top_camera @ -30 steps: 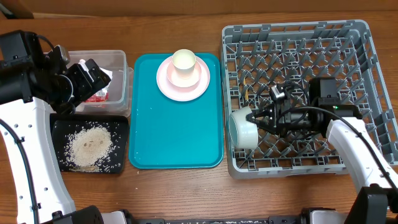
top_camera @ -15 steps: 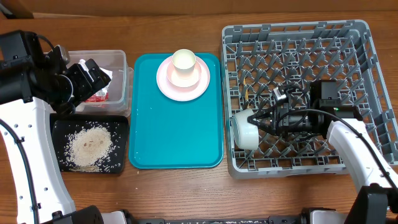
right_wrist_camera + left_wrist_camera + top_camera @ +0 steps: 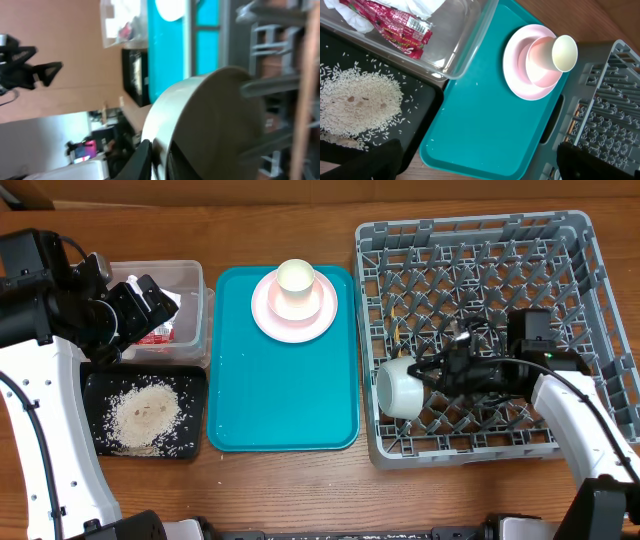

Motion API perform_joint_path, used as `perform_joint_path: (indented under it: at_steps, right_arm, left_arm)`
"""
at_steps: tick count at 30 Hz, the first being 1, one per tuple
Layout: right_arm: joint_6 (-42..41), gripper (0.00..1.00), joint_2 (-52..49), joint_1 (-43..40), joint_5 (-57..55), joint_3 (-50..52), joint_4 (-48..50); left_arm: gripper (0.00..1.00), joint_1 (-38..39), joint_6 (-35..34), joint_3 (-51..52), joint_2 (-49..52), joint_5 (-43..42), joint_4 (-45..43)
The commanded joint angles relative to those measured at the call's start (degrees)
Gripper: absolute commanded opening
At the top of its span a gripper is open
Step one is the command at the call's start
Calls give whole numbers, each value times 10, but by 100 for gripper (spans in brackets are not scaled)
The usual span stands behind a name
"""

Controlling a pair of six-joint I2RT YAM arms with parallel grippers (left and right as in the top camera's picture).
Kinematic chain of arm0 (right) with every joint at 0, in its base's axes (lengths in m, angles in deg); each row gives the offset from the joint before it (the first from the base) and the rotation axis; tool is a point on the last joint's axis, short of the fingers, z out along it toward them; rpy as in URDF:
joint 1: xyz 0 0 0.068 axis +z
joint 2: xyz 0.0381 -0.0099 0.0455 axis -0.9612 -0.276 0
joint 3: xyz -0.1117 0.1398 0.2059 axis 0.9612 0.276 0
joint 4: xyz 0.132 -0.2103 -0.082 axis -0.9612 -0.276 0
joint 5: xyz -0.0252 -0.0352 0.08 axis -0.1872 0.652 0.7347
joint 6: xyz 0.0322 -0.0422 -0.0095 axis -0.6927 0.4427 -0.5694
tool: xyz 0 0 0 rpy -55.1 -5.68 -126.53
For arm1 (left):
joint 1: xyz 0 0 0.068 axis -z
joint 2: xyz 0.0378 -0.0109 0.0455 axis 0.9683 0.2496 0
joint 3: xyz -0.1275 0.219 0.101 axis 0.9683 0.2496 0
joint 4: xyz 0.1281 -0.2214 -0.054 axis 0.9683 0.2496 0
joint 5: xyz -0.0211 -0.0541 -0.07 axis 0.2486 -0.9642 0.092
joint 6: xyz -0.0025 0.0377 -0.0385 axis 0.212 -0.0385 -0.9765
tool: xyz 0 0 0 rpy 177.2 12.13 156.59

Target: Sort waste into correct bins and load items into the dishwasher

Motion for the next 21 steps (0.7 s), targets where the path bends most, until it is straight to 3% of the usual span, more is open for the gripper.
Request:
perform_joint_path:
  at_steps: [1, 8, 18, 21]
  right_arm:
    - [25, 16, 8, -17, -63, 3, 3]
    - [23, 33, 8, -46, -73, -14, 0]
    - [8, 33, 12, -64, -205, -163, -156]
    - [10, 26, 19, -35, -230, -202, -197]
  left_arm:
    - [100, 1, 12, -7, -7, 4, 0]
    - [100, 1, 12, -7, -7, 4, 0]
    - [100, 1, 12, -7, -7, 4, 0]
    - [100, 1, 12, -7, -7, 4, 0]
